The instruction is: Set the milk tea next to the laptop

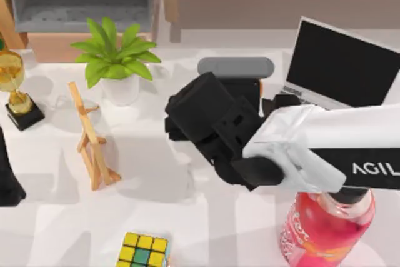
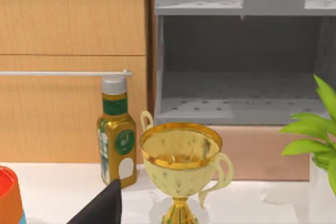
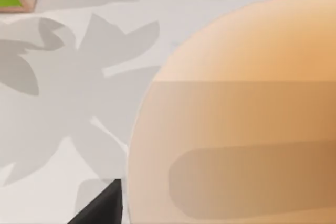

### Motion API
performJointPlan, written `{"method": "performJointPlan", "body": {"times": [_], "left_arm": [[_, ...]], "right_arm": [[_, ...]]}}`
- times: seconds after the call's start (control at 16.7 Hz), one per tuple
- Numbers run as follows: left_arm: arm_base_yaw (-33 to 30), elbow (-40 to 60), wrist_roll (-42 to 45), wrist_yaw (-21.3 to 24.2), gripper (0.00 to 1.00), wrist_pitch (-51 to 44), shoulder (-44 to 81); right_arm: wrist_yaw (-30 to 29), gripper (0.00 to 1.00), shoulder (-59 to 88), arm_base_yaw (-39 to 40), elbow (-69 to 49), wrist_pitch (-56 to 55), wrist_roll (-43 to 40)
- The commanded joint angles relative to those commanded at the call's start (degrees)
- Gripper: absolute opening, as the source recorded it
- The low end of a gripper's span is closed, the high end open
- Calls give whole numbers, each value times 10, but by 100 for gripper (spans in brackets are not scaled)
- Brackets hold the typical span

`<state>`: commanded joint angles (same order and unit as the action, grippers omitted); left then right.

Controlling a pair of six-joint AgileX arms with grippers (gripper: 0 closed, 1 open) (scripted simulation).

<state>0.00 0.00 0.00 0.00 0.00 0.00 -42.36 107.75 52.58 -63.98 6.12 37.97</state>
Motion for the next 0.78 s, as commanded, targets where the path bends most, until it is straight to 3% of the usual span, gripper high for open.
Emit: {"method": "performJointPlan", "body": {"times": [0.72,0.78], "left_arm": [[0,0,0,0,100,0,0],[0,0,0,0,100,0,0]], "right_arm": [[0,2,0,0,0,0,0],[0,0,0,0,0,0,0]]}}
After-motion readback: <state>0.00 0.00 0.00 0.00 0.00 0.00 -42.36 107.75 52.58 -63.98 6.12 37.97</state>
